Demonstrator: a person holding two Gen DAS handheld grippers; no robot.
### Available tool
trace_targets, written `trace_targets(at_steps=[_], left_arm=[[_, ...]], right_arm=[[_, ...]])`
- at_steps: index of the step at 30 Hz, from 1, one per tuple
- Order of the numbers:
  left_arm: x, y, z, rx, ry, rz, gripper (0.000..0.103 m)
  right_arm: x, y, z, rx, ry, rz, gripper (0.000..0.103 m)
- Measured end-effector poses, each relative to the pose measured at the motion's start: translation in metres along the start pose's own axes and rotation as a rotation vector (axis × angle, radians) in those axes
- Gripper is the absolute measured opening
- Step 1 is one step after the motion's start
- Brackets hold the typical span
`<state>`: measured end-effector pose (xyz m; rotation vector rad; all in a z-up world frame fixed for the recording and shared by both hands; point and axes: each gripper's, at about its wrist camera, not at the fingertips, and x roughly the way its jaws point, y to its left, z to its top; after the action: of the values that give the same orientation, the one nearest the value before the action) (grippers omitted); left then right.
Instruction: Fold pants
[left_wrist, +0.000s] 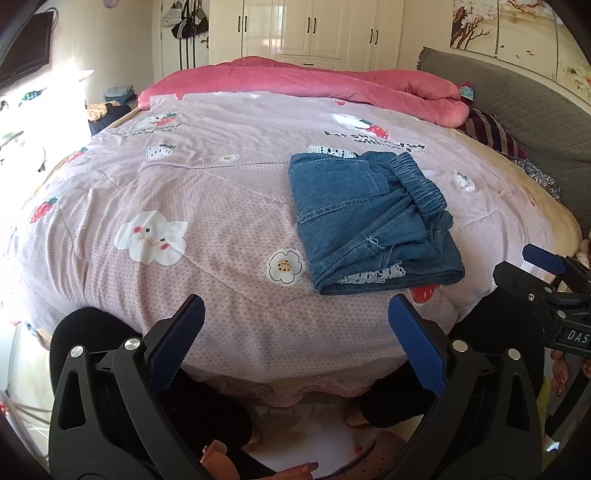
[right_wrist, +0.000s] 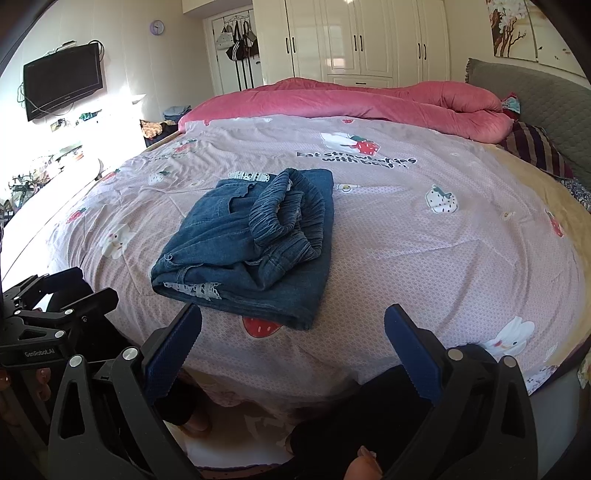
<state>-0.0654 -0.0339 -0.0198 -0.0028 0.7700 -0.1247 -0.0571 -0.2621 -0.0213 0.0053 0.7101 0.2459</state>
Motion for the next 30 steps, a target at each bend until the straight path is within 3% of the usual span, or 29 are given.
trace_targets(at_steps=[23, 30], left_arm=[[-0.0016, -0.0018, -0.0009, 0.017, -0.016, -0.005, 0.093], [0.0046, -0.0072, -0.0015, 0.039, 0.017, 0.039, 0.093]], right_arm=[[0.0030, -0.0022, 0.0002, -0.008, 0.017, -0.014, 0.099], [0.0071, -0.0042, -0.0010, -0.009, 0.027, -0.025, 0.099]])
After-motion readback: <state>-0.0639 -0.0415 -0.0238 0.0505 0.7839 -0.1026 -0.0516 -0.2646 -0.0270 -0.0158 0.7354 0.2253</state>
